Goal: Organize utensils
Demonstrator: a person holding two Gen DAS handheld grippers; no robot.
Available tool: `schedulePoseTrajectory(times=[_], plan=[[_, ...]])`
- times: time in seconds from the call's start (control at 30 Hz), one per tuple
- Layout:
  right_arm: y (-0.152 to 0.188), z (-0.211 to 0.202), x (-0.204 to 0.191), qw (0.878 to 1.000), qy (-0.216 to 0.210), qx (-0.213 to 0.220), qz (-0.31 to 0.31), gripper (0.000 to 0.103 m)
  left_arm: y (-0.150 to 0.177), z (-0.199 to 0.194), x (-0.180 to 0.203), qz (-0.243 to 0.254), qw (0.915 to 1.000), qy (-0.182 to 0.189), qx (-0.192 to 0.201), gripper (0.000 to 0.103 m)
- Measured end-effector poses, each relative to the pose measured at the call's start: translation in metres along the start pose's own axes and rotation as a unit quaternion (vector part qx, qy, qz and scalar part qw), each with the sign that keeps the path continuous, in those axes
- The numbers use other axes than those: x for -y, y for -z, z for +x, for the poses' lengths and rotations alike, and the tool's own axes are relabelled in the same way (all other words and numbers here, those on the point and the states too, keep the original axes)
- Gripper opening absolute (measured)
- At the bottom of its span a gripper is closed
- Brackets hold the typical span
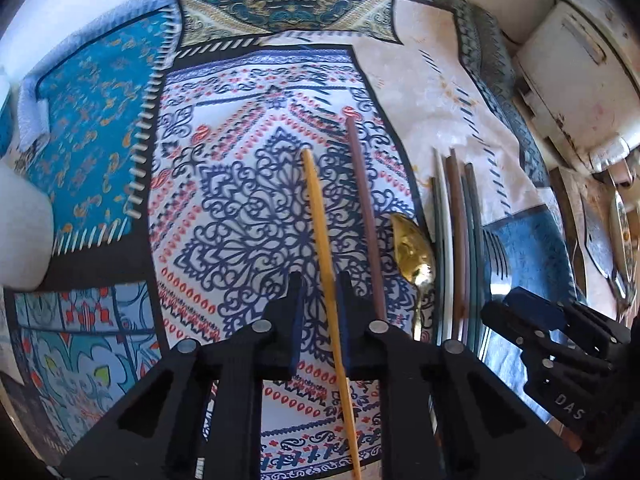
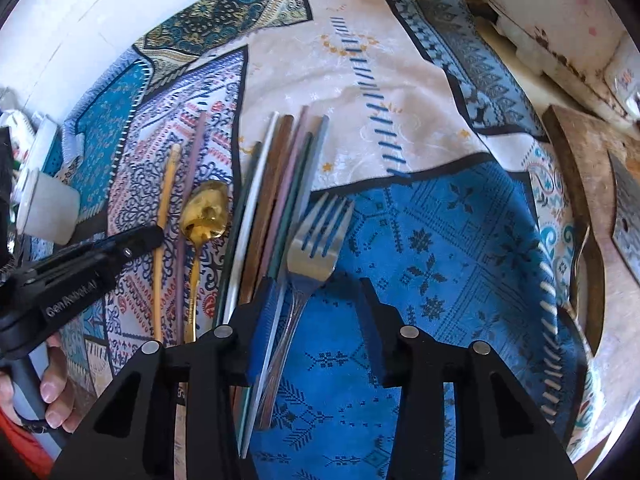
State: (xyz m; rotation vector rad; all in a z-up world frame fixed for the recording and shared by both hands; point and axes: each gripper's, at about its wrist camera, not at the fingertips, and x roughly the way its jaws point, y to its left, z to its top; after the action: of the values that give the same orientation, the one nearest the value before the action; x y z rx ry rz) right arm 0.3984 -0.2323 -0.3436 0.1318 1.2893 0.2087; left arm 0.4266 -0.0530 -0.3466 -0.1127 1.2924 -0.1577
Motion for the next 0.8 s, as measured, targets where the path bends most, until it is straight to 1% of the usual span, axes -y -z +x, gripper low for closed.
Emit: schedulePoseTrajectory(times=[0.07,0.27,0.3,0.37,0.43,0.53,0.63,0.8], plan=[[0.0,0.0,-0.001,1.0,0.002,0.007,0.001,0.028,0.0,0.001,0.001,0.003,1.0,-0.001,-0.001,0.01],[-0.006,0.002,-0.003,1.0,0.006,0.021,0.019,0.027,0.001,0.004,0.012,0.024,0.9994,-0.024,0.002,0.01],[-0.006,0.003,-0.004,0.999,0.009,0.026,0.019,0.024,0.0,0.004,0.012,0.028,0.9994,-0.021,0.002,0.009],[-0.007,0.004,-0.006,0.999,0.015,0.038,0.017,0.022,-0.003,0.007,0.016,0.038,0.9991,-0.016,-0.001,0.006],[-0.007,0.004,-0.008,0.999,0.02,0.041,0.013,0.022,-0.007,0.01,0.018,0.045,0.999,-0.007,-0.006,0.005],[-0.009,0.005,-0.006,0.999,0.013,0.038,0.022,0.021,-0.015,0.012,0.015,0.043,0.9989,0.01,-0.016,0.005],[-0.009,0.001,-0.002,0.999,0.018,0.043,0.028,0.021,-0.015,0.01,0.01,0.029,0.9989,0.028,-0.025,0.004],[-0.009,-0.016,0.002,0.997,0.021,0.058,0.036,0.021,-0.008,-0.011,0.005,0.026,0.9987,0.044,-0.008,0.004]])
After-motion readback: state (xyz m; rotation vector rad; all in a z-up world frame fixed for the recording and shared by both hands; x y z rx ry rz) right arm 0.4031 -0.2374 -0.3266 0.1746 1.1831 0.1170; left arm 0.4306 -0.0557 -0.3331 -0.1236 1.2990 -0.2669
